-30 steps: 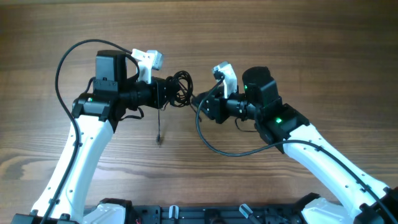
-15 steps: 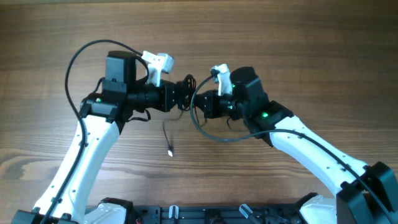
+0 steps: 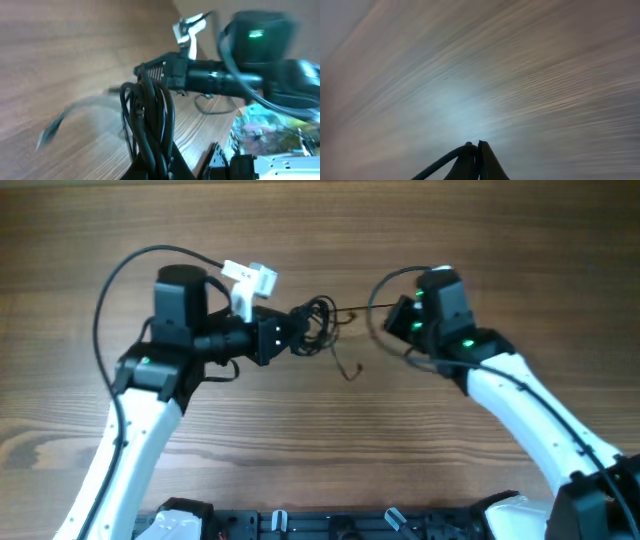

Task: Untangle cables

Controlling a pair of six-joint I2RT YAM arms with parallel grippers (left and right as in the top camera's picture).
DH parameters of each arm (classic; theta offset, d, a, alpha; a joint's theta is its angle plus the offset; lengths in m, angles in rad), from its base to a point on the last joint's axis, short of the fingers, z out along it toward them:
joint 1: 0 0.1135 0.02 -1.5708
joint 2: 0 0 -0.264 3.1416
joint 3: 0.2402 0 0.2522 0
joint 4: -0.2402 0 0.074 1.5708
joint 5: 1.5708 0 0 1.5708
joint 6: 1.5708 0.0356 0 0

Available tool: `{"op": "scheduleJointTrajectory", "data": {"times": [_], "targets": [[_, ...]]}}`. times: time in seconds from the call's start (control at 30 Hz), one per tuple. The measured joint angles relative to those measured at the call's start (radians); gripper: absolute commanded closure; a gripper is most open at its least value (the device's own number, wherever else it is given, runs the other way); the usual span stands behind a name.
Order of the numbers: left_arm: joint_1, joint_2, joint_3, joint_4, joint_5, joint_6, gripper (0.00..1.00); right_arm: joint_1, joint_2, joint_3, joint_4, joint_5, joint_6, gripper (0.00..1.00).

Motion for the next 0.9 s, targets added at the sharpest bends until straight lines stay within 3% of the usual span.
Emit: {"op": "scheduleJointTrajectory", "data": {"times": [0.07,0.1,0.13,0.17,0.2,0.4,0.5,0.57,0.73,0.8,0.9], "targets": [[0.035,-0.057,0.0,0.001,0.016,0.0,0.96,-0.071,0.005,-0.012,-0.015,0.023,-0.033,0.95],[0.045,-0.07,0.0,0.002,0.023,0.0,0.96,-0.103,0.006,-0.016,-0.019,0.035,-0.055,0.9],[0.058,-0.075,0.0,0.003,0.031,0.0,0.96,-0.121,0.006,-0.018,-0.022,0.045,-0.077,0.56],[0.067,-0.076,0.0,0.004,0.034,0.0,0.96,-0.134,0.008,-0.021,-0.023,0.059,-0.099,0.16],[0.077,-0.077,0.0,0.006,0.035,0.0,0.96,-0.148,0.012,-0.024,-0.03,0.069,-0.122,0.0],[0.107,-0.073,0.006,0.015,-0.009,0.0,0.96,-0.192,-0.002,-0.048,-0.048,-0.035,-0.319,0.0],[0.107,-0.017,0.007,-0.011,-0.017,0.0,0.96,-0.193,-0.156,-0.055,0.045,-0.455,-0.594,0.0],[0.107,-0.002,0.007,-0.026,-0.002,0.016,0.96,-0.185,-0.212,-0.054,0.108,-0.695,-0.703,0.01],[0.108,-0.002,0.016,-0.192,0.177,0.323,0.96,-0.18,-0.212,-0.056,0.234,-0.959,-0.794,0.05],[0.108,-0.002,0.016,-0.262,0.233,0.451,0.96,-0.18,-0.212,-0.056,0.274,-1.04,-0.805,0.13],[0.108,-0.002,0.016,-0.281,0.314,0.549,0.96,-0.174,-0.206,-0.056,0.301,-1.16,-0.793,0.07]]}}
